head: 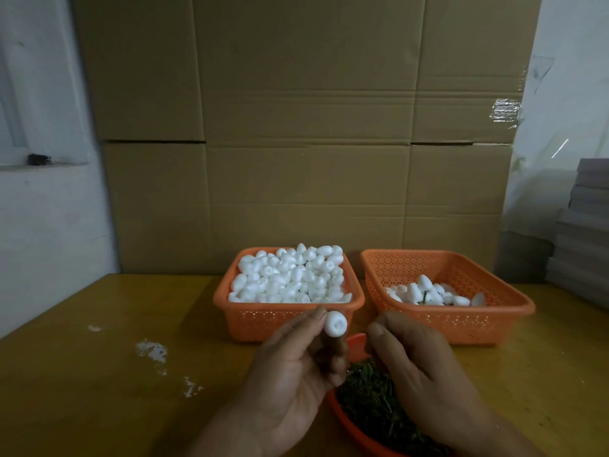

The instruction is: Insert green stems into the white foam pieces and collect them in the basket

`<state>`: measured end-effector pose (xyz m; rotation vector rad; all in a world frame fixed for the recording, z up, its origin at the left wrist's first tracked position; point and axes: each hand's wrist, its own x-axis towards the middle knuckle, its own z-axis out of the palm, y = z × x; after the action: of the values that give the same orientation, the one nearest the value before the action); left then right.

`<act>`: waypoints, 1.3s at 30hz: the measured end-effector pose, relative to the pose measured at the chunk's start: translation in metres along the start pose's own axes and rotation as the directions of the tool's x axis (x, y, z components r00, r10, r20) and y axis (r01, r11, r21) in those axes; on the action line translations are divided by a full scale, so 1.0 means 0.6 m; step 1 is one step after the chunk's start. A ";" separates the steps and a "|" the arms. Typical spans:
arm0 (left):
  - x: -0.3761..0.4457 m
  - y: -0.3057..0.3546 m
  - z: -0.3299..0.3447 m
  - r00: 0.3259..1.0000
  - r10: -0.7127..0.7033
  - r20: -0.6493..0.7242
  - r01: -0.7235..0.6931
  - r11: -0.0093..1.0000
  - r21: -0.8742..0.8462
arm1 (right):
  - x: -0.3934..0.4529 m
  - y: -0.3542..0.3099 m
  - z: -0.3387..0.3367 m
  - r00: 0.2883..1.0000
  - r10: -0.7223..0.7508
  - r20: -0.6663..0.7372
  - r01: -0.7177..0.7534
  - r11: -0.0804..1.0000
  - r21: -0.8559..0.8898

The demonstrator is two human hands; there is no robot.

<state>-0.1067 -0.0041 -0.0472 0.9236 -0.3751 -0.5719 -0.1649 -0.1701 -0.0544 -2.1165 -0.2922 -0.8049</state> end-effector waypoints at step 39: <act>-0.001 -0.011 0.001 0.981 0.192 -0.027 -0.179 0.950 0.256 | -0.003 -0.038 -0.010 0.987 -0.158 0.030 0.161 0.963 -0.215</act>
<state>-0.1094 -0.0070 -0.0524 1.1317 -0.4900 -0.3302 -0.1796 -0.1604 -0.0384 -2.3246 -0.4013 -0.9545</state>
